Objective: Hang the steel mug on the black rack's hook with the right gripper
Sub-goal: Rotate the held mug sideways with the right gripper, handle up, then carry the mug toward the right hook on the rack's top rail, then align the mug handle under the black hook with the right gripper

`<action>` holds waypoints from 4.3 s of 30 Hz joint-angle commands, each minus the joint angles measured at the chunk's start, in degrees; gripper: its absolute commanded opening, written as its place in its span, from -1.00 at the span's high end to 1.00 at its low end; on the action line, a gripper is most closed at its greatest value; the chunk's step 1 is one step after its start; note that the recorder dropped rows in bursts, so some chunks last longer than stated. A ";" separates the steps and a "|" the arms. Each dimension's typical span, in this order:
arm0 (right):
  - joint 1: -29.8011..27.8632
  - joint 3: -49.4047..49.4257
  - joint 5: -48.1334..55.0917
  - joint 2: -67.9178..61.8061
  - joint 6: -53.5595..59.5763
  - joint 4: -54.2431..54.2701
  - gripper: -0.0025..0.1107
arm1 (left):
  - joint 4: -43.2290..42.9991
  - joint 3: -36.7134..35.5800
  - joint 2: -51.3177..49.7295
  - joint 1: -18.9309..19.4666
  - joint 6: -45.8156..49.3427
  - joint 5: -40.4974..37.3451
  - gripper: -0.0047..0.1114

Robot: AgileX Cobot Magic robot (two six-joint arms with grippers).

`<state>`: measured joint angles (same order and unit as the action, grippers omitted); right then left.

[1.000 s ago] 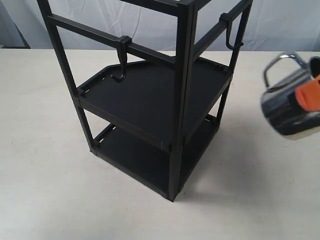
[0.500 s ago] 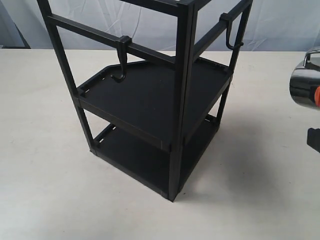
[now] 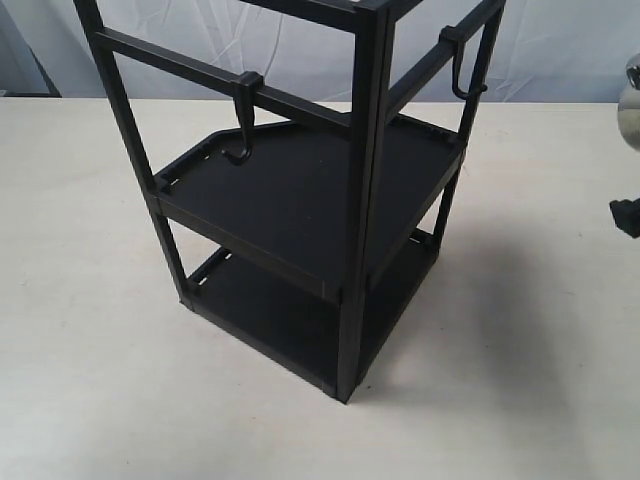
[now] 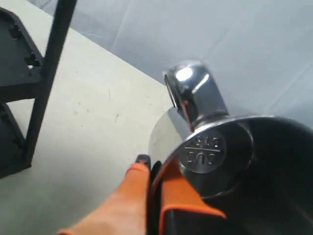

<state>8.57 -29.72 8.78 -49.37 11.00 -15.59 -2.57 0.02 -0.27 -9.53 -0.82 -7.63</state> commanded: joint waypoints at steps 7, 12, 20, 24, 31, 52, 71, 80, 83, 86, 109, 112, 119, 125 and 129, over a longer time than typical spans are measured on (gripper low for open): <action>-1.09 -8.29 20.05 -0.87 -17.05 3.62 0.97 | -0.03 -0.02 0.27 -0.27 -0.14 0.30 0.89; -1.09 -8.29 20.72 0.28 -9.42 10.24 0.97 | -0.03 -0.02 0.27 -0.27 -0.14 0.30 0.89; 3.85 -8.29 19.10 1.94 -9.18 9.85 0.97 | -0.03 -0.02 0.27 -0.27 -0.14 0.30 0.89; 12.57 -8.29 15.12 3.26 -36.65 -12.95 0.97 | -0.03 -0.02 0.27 -0.27 -0.14 0.30 0.89; 25.42 -4.76 13.33 2.63 -69.83 -39.94 0.97 | -0.03 -0.02 0.27 -0.27 -0.14 0.30 0.89; 41.25 -0.51 21.46 -9.73 -106.80 -73.66 0.97 | -0.03 -0.02 0.27 -0.27 -0.14 0.30 0.89; 50.17 -3.08 30.09 -11.02 -101.40 -76.88 0.97 | -0.03 -0.02 0.27 -0.27 -0.14 0.30 0.89; 50.19 -3.08 29.97 -15.61 -97.85 -76.88 0.97 | -0.03 -0.02 0.27 -0.27 -0.14 0.30 0.89; 50.19 -3.08 29.98 -17.10 -96.82 -76.88 0.97 | -0.03 -0.02 0.27 -0.27 -0.14 0.30 0.89; 50.19 -3.08 30.09 -18.46 -96.21 -76.88 0.97 | -0.03 -0.02 0.27 -0.27 -0.14 0.30 0.89; 50.19 -3.08 35.73 -19.55 -95.24 -71.32 0.97 | -0.03 -0.02 0.27 -0.27 -0.14 0.30 0.89; 50.19 -3.08 34.60 -19.55 -95.36 -71.32 0.97 | -0.03 -0.02 0.27 -0.27 -0.14 0.30 0.89; 50.19 -3.08 31.90 -19.55 -95.45 -71.09 0.97 | -0.03 -0.02 0.27 -0.27 -0.14 0.30 0.89; 50.19 -3.08 31.90 -19.55 -95.60 -70.74 0.97 | -0.03 -0.02 0.27 -0.27 -0.14 0.30 0.89; 50.19 -3.08 32.00 -19.55 -95.60 -70.21 0.97 | -0.03 -0.02 0.27 -0.27 -0.14 0.30 0.89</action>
<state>58.79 -33.13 42.30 -68.66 -84.85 -88.69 -2.57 0.02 -0.27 -9.53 -0.82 -7.63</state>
